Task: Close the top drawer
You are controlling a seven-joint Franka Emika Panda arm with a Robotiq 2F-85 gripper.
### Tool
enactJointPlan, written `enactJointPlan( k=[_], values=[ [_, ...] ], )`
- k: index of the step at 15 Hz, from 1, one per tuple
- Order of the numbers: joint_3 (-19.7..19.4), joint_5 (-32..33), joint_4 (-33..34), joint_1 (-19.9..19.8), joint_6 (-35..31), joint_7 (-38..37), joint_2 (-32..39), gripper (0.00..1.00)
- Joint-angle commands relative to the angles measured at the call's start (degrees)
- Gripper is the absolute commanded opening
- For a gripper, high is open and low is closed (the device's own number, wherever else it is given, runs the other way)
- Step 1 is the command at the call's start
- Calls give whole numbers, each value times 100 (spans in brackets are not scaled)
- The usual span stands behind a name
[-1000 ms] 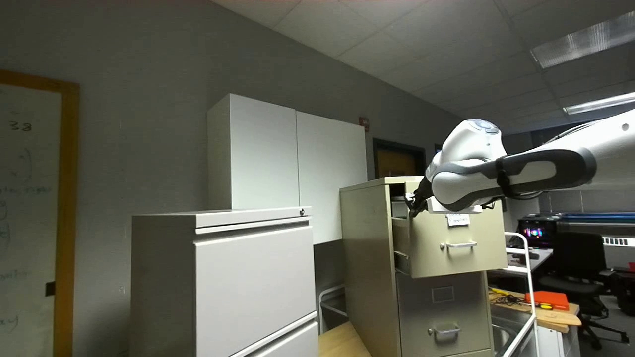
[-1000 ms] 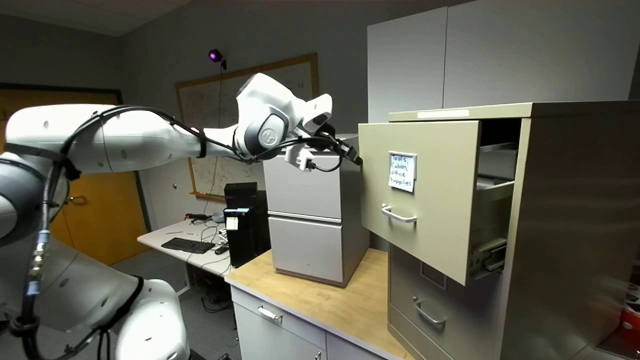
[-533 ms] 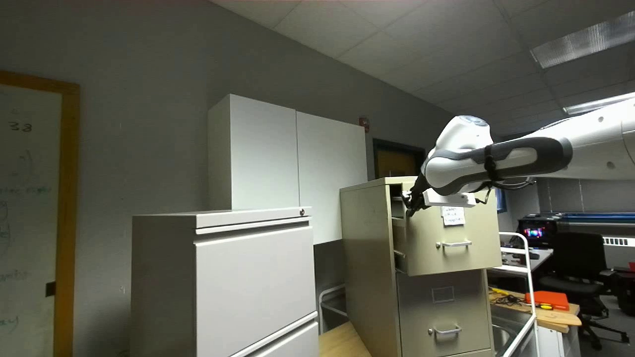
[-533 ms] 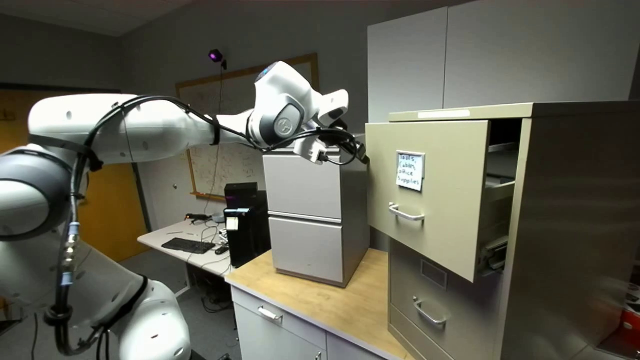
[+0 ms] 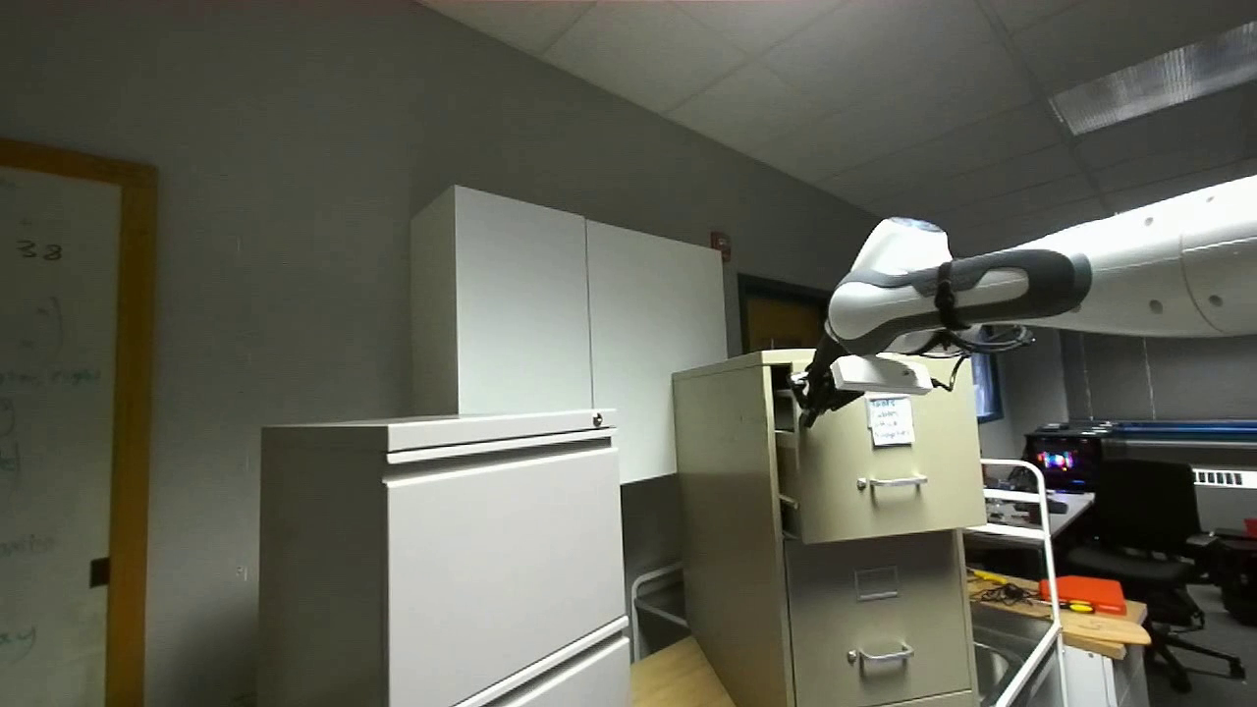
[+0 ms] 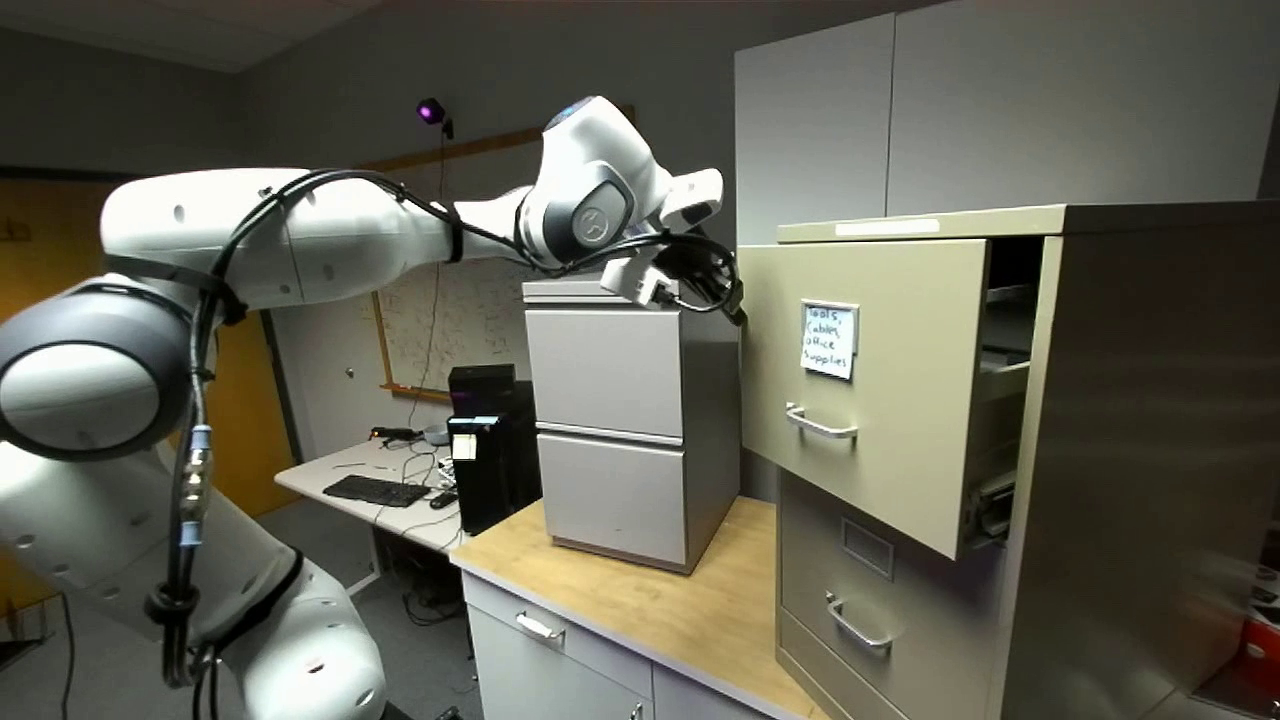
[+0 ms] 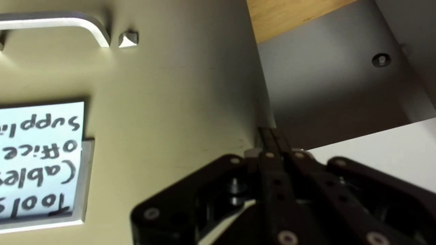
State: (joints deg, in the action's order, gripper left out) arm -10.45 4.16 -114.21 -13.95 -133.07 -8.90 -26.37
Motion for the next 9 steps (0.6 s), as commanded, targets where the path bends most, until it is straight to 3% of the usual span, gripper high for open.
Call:
enactJointPlan(
  k=[1,9],
  values=[
    [-119,-91,1188,95,92,212,1075,1],
    [-465,-796,2803,171,1187,501,2268,1]
  ],
)
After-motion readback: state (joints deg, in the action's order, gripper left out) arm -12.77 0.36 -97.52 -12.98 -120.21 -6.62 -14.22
